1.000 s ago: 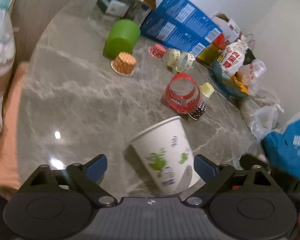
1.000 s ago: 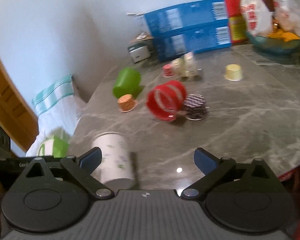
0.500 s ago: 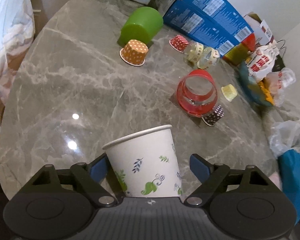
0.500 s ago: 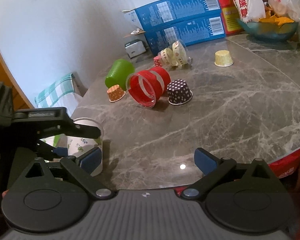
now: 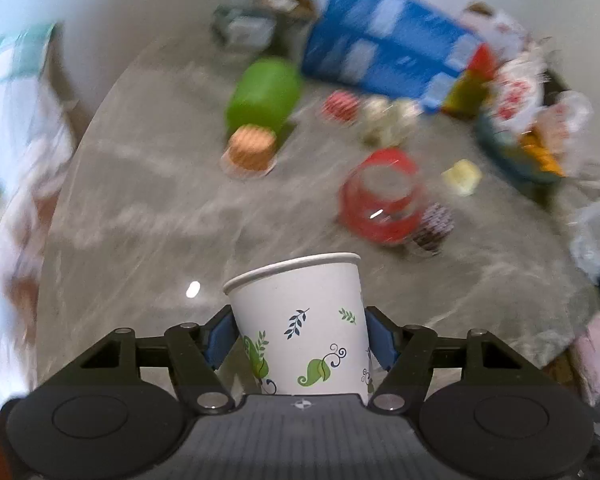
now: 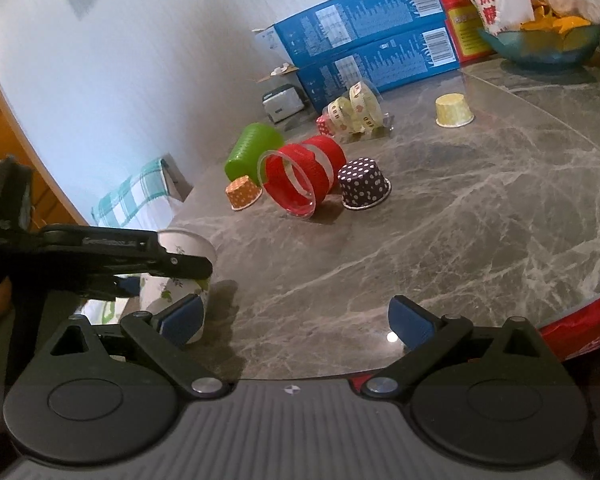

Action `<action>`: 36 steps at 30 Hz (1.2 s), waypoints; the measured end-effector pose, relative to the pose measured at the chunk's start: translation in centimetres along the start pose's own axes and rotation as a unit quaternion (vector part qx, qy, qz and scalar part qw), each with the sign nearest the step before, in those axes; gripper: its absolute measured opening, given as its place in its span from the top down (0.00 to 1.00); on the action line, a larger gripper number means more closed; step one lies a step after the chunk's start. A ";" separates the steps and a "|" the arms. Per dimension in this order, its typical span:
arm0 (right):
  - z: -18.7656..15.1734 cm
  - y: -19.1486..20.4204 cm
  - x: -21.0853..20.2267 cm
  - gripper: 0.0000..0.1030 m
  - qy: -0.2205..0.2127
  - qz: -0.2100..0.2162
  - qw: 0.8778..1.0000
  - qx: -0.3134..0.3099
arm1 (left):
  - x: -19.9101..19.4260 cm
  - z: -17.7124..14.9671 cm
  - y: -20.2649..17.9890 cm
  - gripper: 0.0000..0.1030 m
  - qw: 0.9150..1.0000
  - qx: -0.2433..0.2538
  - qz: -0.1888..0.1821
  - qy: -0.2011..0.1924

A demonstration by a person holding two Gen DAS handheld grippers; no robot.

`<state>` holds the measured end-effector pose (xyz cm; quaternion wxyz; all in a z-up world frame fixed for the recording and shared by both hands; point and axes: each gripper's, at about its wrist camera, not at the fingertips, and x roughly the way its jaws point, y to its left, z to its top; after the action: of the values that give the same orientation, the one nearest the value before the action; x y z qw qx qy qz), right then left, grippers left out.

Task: Flip cup upright
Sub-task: 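Grasp the paper cup with the left tool while the right tool releases it, then lower the paper cup upright onto the table and open the left tool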

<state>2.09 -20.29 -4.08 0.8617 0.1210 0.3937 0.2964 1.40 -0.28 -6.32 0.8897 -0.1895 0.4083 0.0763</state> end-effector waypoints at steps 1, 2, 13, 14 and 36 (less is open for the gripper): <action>0.0 -0.1 0.0 0.03 -0.002 0.002 1.000 0.004 | -0.5 0.0 -0.1 0.31 1.000 0.005 -0.021 -0.015; -0.1 -0.3 0.0 0.03 -0.005 0.004 1.000 0.008 | -1.1 -0.1 -0.2 0.31 0.999 0.016 -0.038 -0.032; -0.5 0.9 -1.3 0.03 -0.132 -0.021 0.991 -0.032 | -5.5 -3.2 0.2 0.31 0.947 0.172 -0.102 -0.250; -0.8 1.2 -1.2 0.03 -0.149 -0.026 0.988 -0.040 | -5.7 -3.4 0.4 0.31 0.942 0.171 -0.111 -0.267; -5.2 0.4 -0.4 0.01 -0.252 -0.059 0.966 0.018 | 0.3 -11.7 -0.7 0.31 0.878 0.224 -0.020 -0.422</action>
<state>-2.23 -20.37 -7.09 0.9466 0.1840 0.1759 0.1977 -6.38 -5.64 -13.32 0.9977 0.0566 -0.0036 0.0379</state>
